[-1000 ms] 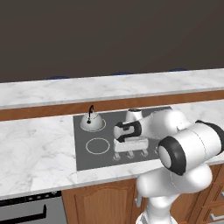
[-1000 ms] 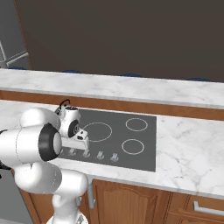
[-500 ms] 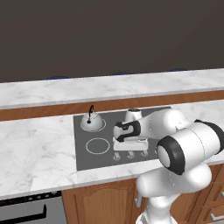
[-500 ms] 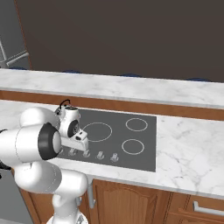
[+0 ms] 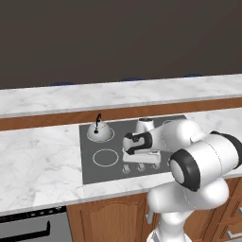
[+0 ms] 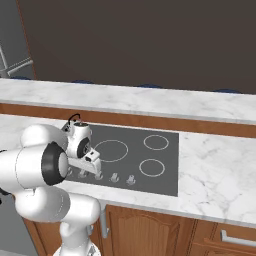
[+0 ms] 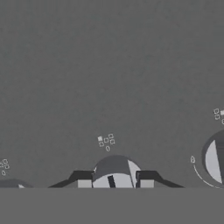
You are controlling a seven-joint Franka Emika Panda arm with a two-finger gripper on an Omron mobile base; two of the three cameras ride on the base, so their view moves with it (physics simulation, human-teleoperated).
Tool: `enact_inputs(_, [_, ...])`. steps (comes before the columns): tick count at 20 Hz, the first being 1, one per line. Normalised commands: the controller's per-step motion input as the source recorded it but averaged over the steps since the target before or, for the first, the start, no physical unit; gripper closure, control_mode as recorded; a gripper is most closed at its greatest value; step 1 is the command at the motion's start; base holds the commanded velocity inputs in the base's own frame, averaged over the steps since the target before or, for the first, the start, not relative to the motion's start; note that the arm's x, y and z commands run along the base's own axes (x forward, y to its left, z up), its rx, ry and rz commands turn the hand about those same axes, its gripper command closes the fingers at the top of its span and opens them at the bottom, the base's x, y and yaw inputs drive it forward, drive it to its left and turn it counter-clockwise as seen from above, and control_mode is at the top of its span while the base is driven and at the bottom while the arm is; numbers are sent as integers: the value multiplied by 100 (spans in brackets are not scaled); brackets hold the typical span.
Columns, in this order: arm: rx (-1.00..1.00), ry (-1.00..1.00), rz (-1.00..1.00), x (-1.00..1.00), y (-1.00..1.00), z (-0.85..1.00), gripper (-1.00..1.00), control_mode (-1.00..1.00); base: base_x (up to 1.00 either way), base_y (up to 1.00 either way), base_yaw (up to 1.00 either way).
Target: The kettle is done boiling. Turn off the stove, then wait for 300 timesteps before moving the kettle to the dining table.
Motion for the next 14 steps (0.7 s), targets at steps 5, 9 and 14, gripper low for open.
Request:
enact_inputs(5, [0, 5, -17, 0, 0, 33, -100, -100, 0, 0, 0])
enact_inputs(9, [0, 9, -15, 0, 0, 44, -100, -100, 0, 0, 0])
enact_inputs(14, [0, 13, -13, 0, 1, 48, -100, -100, 0, 0, 0])
